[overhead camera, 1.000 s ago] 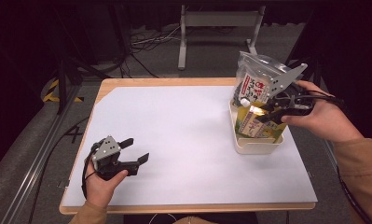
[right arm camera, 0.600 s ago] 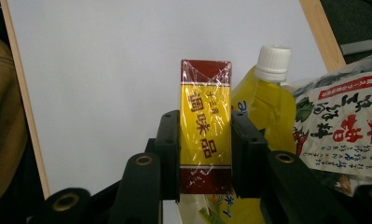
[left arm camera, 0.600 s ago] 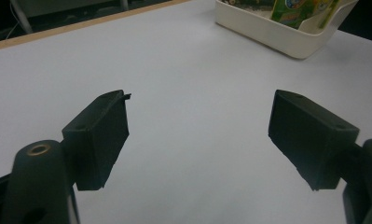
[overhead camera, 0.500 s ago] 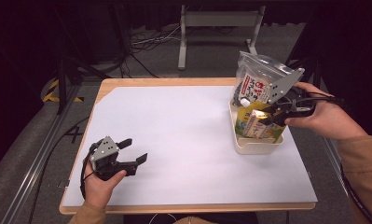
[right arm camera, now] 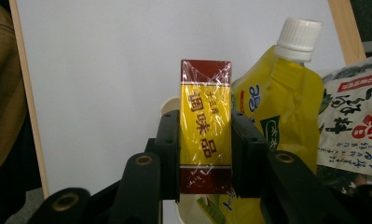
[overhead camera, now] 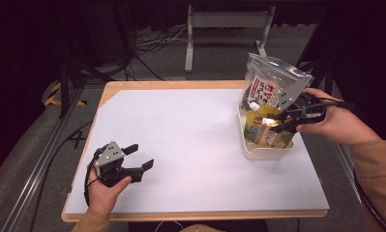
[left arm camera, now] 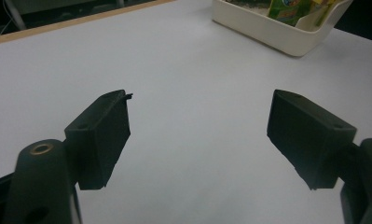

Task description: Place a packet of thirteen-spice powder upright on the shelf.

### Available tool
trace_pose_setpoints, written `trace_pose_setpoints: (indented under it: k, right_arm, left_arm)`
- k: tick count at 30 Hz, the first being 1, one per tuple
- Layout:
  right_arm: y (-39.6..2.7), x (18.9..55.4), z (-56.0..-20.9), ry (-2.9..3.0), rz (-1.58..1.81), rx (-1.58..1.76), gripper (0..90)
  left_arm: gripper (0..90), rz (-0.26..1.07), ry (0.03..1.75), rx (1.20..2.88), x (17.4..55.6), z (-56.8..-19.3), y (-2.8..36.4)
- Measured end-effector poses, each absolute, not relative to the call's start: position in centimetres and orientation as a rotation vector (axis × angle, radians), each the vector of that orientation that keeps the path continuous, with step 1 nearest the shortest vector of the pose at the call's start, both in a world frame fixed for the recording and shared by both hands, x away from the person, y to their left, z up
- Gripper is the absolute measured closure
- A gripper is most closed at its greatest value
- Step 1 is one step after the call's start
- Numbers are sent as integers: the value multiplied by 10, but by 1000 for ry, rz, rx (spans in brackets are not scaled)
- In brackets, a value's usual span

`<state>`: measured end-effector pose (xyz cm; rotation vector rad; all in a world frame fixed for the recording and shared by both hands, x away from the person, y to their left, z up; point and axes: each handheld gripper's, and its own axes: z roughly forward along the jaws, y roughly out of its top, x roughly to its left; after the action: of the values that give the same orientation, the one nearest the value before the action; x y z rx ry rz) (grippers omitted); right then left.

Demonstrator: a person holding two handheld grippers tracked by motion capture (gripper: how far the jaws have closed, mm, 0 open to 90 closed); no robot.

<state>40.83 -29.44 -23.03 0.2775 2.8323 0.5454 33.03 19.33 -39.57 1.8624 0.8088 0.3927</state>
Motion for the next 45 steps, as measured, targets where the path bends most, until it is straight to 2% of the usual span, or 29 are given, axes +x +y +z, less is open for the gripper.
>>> trace_pose_setpoints:
  k: [20, 45]
  right_arm:
    - [-299, 414, -250, 2879, 523, 266, 684]
    - [-299, 414, -252, 2924, 505, 178, 683]
  left_arm:
    - [218, 394, 811, 1875, 333, -398, 194]
    - [218, 390, 811, 1875, 334, -400, 193]
